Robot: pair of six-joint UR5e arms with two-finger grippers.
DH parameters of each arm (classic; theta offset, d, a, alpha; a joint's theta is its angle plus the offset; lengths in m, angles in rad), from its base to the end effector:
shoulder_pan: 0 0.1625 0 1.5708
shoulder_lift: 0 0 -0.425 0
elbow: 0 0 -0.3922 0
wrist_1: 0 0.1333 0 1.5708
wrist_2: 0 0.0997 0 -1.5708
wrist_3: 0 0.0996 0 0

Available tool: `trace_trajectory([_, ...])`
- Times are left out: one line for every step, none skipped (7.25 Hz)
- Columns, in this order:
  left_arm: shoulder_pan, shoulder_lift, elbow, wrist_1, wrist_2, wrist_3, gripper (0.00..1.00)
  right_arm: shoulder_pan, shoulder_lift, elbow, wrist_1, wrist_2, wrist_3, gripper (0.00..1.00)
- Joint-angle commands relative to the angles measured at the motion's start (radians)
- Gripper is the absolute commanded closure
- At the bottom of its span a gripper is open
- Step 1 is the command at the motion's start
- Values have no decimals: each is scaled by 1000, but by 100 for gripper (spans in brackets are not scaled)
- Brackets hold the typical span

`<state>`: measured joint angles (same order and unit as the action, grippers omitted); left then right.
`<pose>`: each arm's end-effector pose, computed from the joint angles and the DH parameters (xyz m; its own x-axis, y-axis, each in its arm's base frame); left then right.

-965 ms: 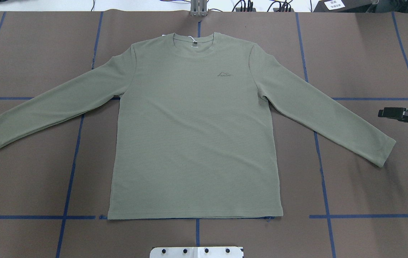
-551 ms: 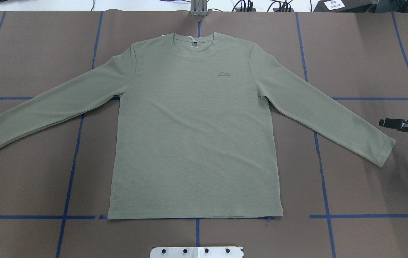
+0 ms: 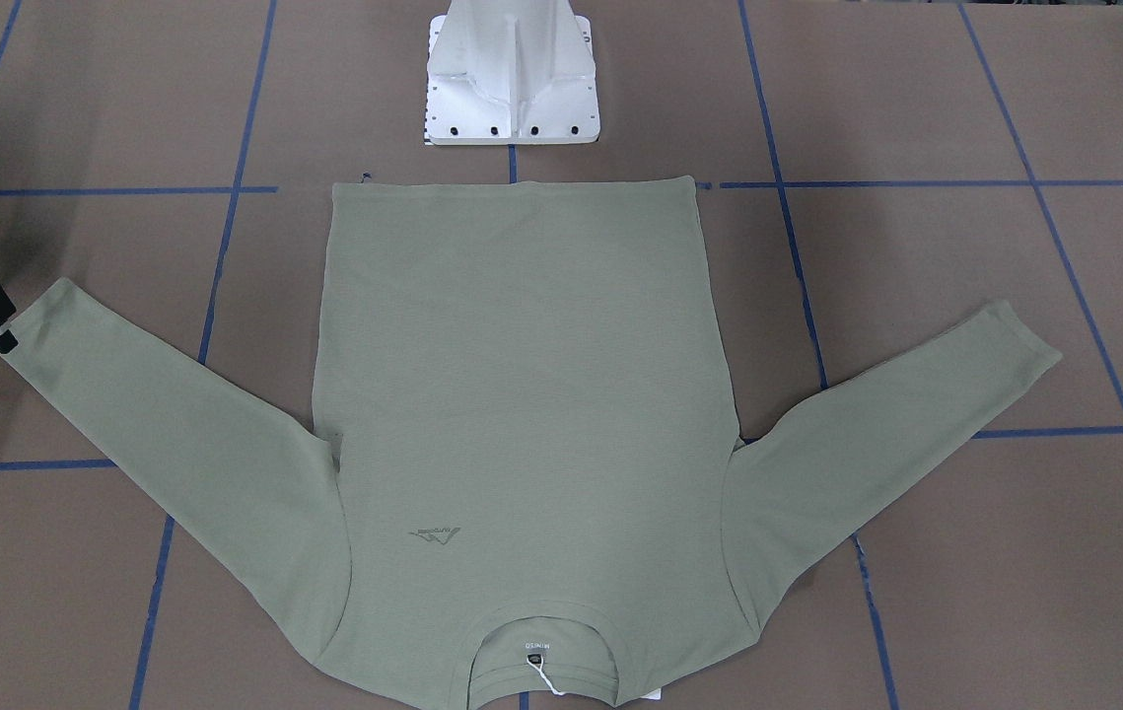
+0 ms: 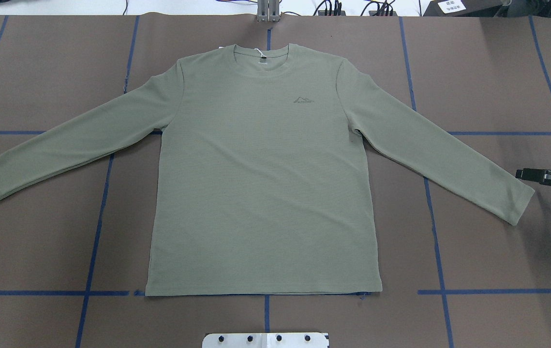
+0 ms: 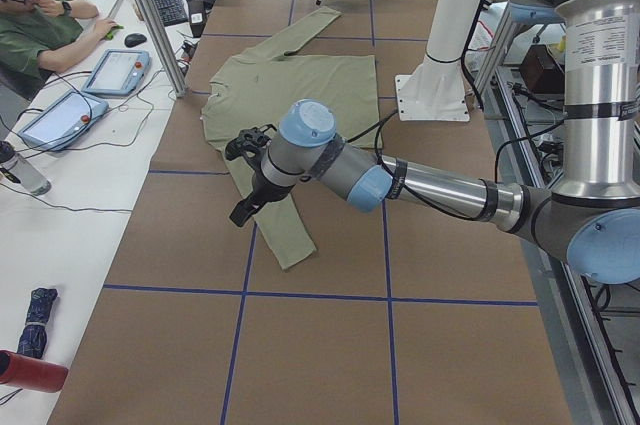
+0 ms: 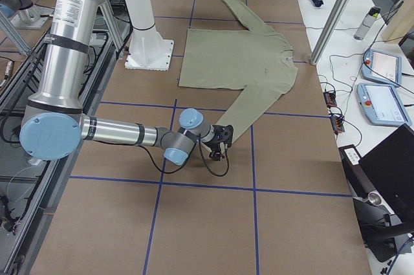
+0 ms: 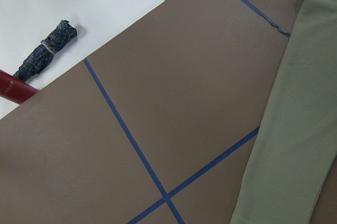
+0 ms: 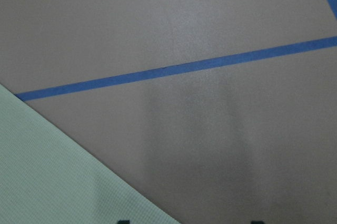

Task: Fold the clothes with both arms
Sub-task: 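Move the right gripper to the sleeve cuff nearest it and grasp it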

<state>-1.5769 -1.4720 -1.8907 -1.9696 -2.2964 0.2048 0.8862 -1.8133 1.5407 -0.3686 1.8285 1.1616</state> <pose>-0.0700 -0.4647 0.5021 0.7358 0.5385 -0.4107 -0.1478 0.7194 0.6787 -0.1772 -0.3878 0.6584 0.5937 0.1189 0.7959 -0.4183 0.8905 0.1790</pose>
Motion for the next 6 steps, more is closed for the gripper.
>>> trace_trajectory([0,4,-2,0,0,1,0,-22,0,-5,-1,-3,9,21])
trace_trajectory([0,4,1,0,-2,2,0,-29,-3,-7,-3,-3,9,22])
trace_trajectory([0,4,1,0,0,2,0,-35,-4,-8,-3,-5,9,22])
trace_trajectory([0,4,1,0,-2,2,0,-41,-4,-17,-3,-6,9,22])
trace_trajectory([-2,6,1,0,-2,2,0,-42,-4,-25,-1,-6,9,22])
trace_trajectory([-2,6,2,0,-2,2,0,-42,-4,-25,-3,-6,9,22])
